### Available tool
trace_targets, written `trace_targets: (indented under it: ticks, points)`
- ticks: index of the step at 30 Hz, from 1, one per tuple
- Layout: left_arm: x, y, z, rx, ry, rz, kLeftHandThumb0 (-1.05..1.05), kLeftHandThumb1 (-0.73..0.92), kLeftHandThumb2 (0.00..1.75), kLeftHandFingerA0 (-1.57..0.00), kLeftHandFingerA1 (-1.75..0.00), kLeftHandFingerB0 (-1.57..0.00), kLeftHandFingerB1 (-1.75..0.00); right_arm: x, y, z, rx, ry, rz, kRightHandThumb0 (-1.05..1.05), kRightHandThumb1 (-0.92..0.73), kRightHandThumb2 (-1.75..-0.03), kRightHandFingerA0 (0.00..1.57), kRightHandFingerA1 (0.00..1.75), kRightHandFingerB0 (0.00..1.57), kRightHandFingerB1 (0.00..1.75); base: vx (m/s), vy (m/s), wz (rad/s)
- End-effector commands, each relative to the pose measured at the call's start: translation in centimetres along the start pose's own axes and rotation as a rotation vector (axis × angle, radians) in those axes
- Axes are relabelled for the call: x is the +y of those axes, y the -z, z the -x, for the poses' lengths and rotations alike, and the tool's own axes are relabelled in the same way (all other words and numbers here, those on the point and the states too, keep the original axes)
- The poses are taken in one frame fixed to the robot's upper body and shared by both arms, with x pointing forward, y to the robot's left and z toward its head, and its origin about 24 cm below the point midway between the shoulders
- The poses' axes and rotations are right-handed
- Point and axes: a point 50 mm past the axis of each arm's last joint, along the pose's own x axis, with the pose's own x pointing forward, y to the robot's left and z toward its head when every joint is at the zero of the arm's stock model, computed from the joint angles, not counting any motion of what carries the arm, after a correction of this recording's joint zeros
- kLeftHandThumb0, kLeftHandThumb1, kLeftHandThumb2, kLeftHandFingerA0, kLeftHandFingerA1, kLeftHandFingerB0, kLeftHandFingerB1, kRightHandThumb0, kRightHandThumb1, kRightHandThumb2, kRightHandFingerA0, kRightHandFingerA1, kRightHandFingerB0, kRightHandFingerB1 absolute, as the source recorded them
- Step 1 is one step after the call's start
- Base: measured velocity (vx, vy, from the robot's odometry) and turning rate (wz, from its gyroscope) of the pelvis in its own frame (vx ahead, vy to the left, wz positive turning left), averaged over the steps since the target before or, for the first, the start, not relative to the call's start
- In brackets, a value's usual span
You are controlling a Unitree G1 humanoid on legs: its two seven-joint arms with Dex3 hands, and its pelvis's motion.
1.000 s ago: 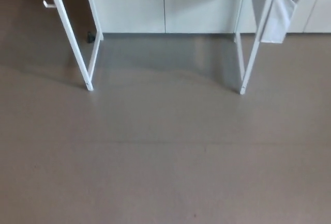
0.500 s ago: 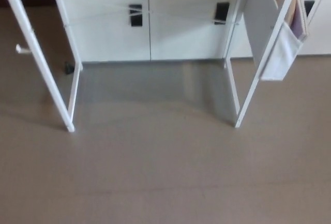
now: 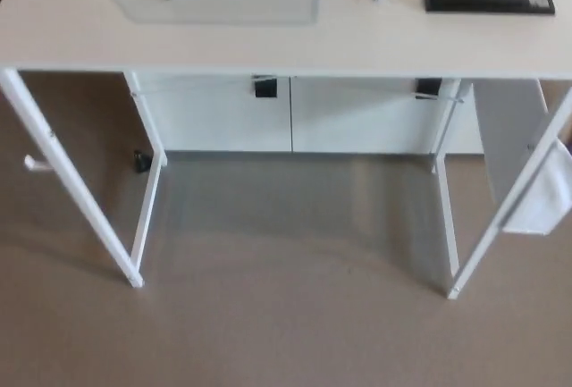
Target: The robot walks towards a desk on which a file tray is kept in the middle and a stapler is kept to its right. The robot lifts the stapler using its right hand and places it on the file tray.
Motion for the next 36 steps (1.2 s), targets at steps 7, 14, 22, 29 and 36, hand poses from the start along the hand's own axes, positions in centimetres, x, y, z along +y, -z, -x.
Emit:
trace_targets:
  ticks: [7,14,22,29,36]
  points:
    - [0.7,-0.1,0.1,-0.012,-0.025,0.004,-0.56,0.73,0.62,-0.39,-0.43,-0.14,-0.26,-0.6,0.2,0.2,0.017,0.011,-0.009,-0.62,-0.51,-0.84,0.07,0.49,0.05,0.33,0.36,0.070,-0.19]
    - [0.8,-0.1,0.1,-0.015,-0.027,-0.004,-0.55,0.73,0.61,-0.41,-0.45,-0.14,-0.26,-0.3,0.7,-0.1,-0.001,0.019,-0.075,-0.54,-0.66,-0.62,0.07,0.46,0.09,0.24,0.37,0.158,-0.20]
    - [1.0,-0.2,0.1,-0.021,-0.023,0.016,-0.56,0.71,0.61,-0.39,-0.48,-0.14,-0.26,-0.4,0.5,0.2,-0.002,0.004,-0.046,-0.50,-0.45,-0.89,0.03,0.51,0.00,0.39,0.11,0.010,0.04]
    - [0.8,-0.1,0.1,-0.019,-0.022,0.010,-0.54,0.74,0.61,-0.41,-0.45,-0.14,-0.25,-0.5,-0.2,0.4,0.011,-0.009,0.010,-0.56,-0.68,-0.61,0.11,0.45,0.09,0.21,0.11,-0.174,-0.04]
    - [0.8,-0.1,0.1,-0.017,-0.027,0.028,-0.53,0.72,0.61,-0.41,-0.44,-0.14,-0.26,-0.6,-0.3,0.4,0.022,0.017,0.106,-0.67,-0.47,-0.89,0.03,0.48,0.03,0.34,0.06,-0.014,-0.08]
